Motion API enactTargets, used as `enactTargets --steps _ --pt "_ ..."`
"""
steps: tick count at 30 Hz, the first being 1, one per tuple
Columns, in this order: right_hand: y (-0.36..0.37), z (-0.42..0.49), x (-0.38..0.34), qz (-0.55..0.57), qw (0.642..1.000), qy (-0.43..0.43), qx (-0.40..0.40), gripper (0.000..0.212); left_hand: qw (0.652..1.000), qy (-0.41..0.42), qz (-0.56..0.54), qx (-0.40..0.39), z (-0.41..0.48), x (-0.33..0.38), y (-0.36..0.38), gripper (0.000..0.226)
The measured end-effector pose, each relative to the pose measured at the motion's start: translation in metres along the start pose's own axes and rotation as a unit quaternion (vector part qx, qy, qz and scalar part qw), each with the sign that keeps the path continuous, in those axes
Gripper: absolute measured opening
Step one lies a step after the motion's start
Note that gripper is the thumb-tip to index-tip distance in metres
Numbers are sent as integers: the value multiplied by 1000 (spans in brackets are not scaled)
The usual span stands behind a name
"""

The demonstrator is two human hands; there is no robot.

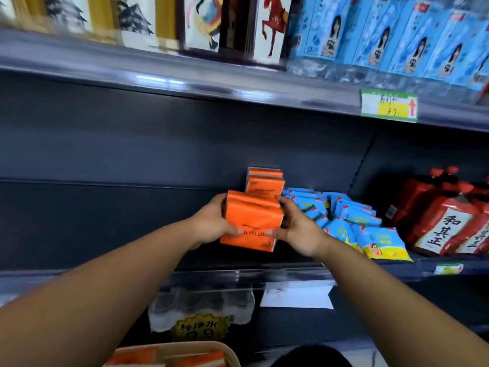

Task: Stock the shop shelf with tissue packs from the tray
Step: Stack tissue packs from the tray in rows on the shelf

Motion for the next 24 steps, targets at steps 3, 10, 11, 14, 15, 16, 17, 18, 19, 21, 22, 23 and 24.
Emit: enactTargets --steps 3,10,11,14,15,16,17,18,19,21,22,23,24 --pt "-9 19 16 -45 999 3 15 93 1000 8 29 5 19 -7 17 98" --pt "-27 75 22 -367 927 -60 48 78 999 11 39 33 84 -22 44 90" --pt "-27 83 25 -406 911 -54 50 75 998 10 41 39 91 -22 46 90" --pt "-29 102 36 -458 888 0 41 73 998 16 46 40 107 -22 51 90" --pt "-30 107 37 -469 882 12 43 74 998 15 49 39 111 -21 53 90" --pt "-31 111 38 -481 875 19 47 74 998 8 51 36 114 -23 55 90" --pt "-31 114 38 -489 870 24 53 73 998 0 55 33 116 -24 57 91" --pt "-31 115 37 -494 867 28 59 71 998 -7 58 31 118 -24 59 93" --pt "-30 118 37 -497 865 34 66 70 997 -15 64 29 122 -25 61 94" --pt "-31 122 38 -500 861 43 86 68 997 -27 72 27 127 -23 65 92" --pt "-32 124 39 -497 861 47 97 68 996 -31 76 25 129 -21 66 87" --pt "-33 125 40 -491 863 53 104 70 996 -30 80 28 131 -19 68 79" --pt "-34 126 41 -485 866 61 108 71 996 -26 85 31 133 -18 69 66"
Point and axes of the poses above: each hand's wrist, its own z-axis towards the middle knuckle, its own y-axis out of the palm, x = y × z, the point moved 8 cm from there along z, towards the middle knuckle, and after that the axes turned 9 degrees about x, right-handed, at the moved point
